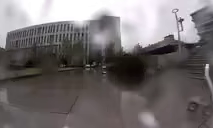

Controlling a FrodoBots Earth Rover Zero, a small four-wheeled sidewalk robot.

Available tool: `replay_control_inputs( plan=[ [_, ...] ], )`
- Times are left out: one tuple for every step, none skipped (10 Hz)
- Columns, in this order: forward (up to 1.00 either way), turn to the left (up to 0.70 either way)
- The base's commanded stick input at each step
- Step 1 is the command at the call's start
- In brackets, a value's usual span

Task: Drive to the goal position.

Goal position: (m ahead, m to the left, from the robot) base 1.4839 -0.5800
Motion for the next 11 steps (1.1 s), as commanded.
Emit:
replay_control_inputs(
  plan=[
    [1.00, 0.00],
    [1.00, 0.00],
    [1.00, 0.00],
    [1.00, 0.00],
    [1.00, 0.00],
    [1.00, 0.00],
    [1.00, 0.00],
    [1.00, 0.00],
    [1.00, 0.00],
    [1.00, 0.00],
    [1.00, 0.06]
  ],
)
